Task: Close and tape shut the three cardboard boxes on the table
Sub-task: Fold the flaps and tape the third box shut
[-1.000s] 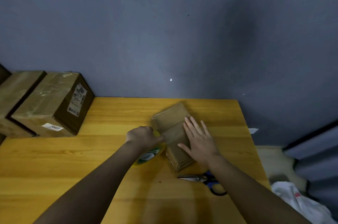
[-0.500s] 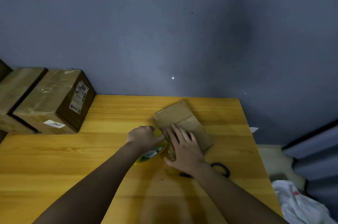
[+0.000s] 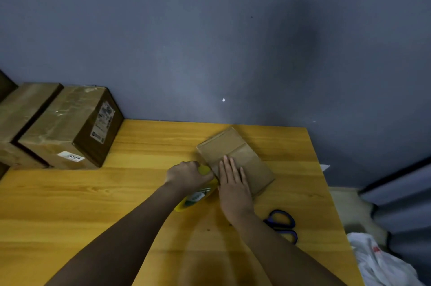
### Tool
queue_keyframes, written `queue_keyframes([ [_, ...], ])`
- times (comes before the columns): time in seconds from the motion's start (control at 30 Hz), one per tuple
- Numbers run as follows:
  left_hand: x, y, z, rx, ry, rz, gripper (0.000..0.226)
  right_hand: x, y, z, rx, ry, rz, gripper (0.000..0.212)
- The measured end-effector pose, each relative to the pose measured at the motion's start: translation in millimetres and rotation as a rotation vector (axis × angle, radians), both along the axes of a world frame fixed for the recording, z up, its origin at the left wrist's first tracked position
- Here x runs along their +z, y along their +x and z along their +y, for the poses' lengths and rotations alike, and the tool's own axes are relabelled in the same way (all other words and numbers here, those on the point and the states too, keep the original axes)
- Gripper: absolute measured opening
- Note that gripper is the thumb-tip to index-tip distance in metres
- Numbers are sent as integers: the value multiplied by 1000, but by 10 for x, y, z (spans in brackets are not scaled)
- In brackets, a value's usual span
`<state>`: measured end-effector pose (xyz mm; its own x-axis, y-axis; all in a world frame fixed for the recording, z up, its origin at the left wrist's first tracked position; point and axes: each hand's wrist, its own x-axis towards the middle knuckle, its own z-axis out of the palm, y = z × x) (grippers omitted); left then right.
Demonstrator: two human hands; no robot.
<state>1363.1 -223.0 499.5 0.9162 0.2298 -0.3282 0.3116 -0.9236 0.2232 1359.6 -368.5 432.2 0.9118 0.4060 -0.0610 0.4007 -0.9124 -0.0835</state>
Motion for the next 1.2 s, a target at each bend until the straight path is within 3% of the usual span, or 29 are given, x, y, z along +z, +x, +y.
queue_keyframes([
  [0.1,-18,-28,8,19,-36,9,68,-38,-13,5,18,23,-77,84],
  [0.2,-116,-81,76,54,-195,19,64,-12,8,-27,34,-8,-86,86],
  [0.33,-278,-204,163,73,-311,-41,59,-22,3,-16,-68,-32,15,89],
  [0.47,-330,-319,164,83,-411,-129,53,24,42,-38,-11,-155,73,78],
  [0.53,-391,-397,216,26,-498,-168,61,79,40,-30,-17,-160,60,78],
  [0.67,-514,-595,254,-153,-424,-206,83,77,38,-2,-37,-144,61,80],
  [0.8,-360,-574,179,-180,-380,-375,67,152,96,-44,-51,-117,89,76],
  [0.93,40,-383,112,-177,-299,-475,60,396,234,-145,-83,25,152,65],
  [1.2,857,306,-358,-292,-111,-341,62,552,557,-504,-139,600,471,64],
])
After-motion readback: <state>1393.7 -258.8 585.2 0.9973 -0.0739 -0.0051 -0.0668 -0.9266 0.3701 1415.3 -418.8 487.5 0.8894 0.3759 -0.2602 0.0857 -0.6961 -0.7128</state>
